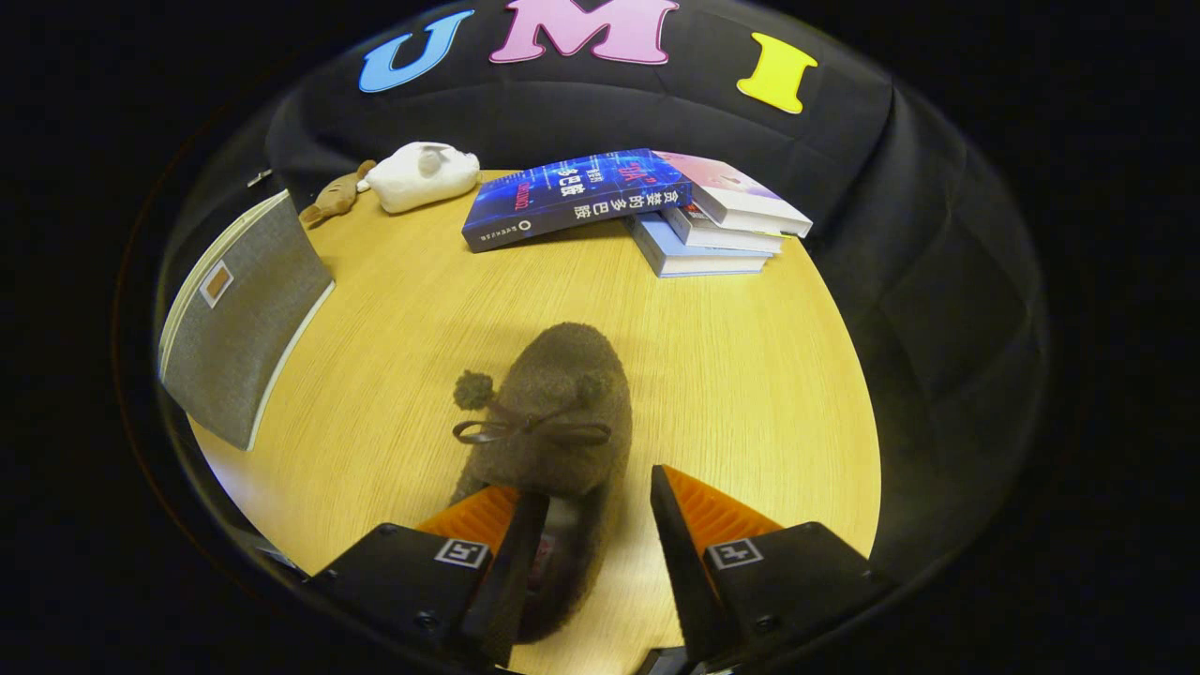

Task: Open the storage box then place both shoes into the box .Put the left shoe in first, then the right shoe, with the right side of both shoes facing outward in a uniform manner.

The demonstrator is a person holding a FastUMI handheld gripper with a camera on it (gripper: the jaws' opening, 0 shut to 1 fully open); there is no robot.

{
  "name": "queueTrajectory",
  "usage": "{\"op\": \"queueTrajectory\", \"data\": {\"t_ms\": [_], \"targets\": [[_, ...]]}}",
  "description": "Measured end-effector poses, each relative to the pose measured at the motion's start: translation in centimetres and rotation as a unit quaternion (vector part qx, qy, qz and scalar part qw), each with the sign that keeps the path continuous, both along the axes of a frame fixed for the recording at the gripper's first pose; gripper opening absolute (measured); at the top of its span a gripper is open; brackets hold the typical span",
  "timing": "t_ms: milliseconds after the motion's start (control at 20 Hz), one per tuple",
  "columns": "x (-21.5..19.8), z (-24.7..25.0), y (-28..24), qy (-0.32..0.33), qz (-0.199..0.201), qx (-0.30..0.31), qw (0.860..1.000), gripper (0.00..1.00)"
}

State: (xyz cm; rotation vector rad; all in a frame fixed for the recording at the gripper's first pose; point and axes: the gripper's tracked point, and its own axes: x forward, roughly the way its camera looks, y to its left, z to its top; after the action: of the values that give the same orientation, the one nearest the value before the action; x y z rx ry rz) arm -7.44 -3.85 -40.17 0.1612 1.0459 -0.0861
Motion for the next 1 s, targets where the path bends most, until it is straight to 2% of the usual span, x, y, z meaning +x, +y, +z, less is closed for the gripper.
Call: {"op": "queueTrajectory", "data": {"t_ms": [100, 150, 200, 300, 600, 800, 1000], "targets": [[0.3, -1.0, 0.5, 0.013, 0.002, 0.008, 1.000, 0.50], [0.3, -1.3, 0.1, 0.020, -0.002, -0.002, 1.000, 0.36], [0.4, -1.6, -0.3, 0.020, -0.012, -0.013, 1.000, 0.30], [0.7, -1.4, -0.4, 0.013, -0.031, -0.016, 0.999, 0.07], [1.0, 3.1, -0.2, -0.010, -0.064, 0.003, 0.998, 0.06], [2.6, 8.9, 1.7, -0.037, -0.068, 0.011, 0.997, 0.06], [5.2, 15.3, 5.8, -0.056, -0.076, 0.042, 0.995, 0.06]]}}
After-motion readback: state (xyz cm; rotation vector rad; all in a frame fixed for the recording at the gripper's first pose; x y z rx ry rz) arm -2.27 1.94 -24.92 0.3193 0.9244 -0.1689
